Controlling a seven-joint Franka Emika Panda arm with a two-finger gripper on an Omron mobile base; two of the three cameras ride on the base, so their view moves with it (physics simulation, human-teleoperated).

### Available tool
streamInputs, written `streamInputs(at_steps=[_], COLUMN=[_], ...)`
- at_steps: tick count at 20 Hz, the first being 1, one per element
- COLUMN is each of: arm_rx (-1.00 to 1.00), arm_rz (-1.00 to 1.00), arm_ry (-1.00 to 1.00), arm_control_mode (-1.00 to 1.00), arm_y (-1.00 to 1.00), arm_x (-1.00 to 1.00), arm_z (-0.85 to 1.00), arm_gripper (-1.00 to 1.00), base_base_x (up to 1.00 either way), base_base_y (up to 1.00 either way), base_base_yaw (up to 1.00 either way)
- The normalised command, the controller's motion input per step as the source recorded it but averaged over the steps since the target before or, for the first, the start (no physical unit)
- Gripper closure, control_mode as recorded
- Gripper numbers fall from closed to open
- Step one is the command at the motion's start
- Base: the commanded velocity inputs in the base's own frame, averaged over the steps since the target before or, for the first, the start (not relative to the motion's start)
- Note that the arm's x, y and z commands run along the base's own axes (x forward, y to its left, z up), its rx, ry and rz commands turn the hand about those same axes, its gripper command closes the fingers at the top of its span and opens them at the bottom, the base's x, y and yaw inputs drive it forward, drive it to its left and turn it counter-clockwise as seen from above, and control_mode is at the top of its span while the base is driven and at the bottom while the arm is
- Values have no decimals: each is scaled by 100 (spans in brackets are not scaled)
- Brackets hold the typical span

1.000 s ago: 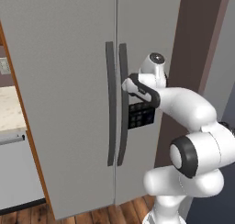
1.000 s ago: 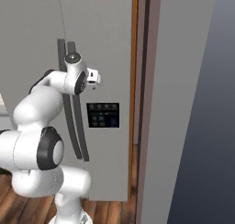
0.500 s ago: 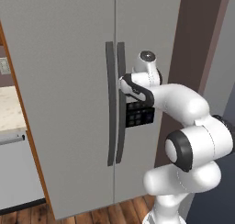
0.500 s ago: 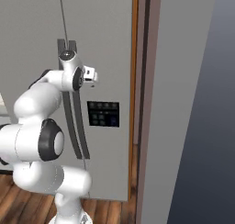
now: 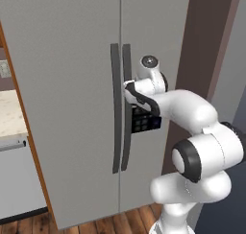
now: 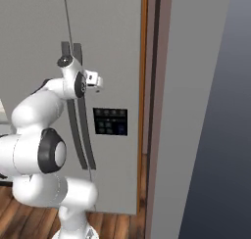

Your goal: Store the kebab skewer in the freezer for long-term storage. Close the freezer door after placing the cooked food.

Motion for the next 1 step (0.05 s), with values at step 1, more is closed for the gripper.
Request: streamInputs(at_steps=[1], arm_rx=[0], arm_rz=[-1], arm_ry=[-8], arm_control_mode=[-100], arm_y=[0], arm_x=[11], arm_z=[0], arm_gripper=[-100], base_base_x=[0], base_base_y=[0], base_base_yaw=[0])
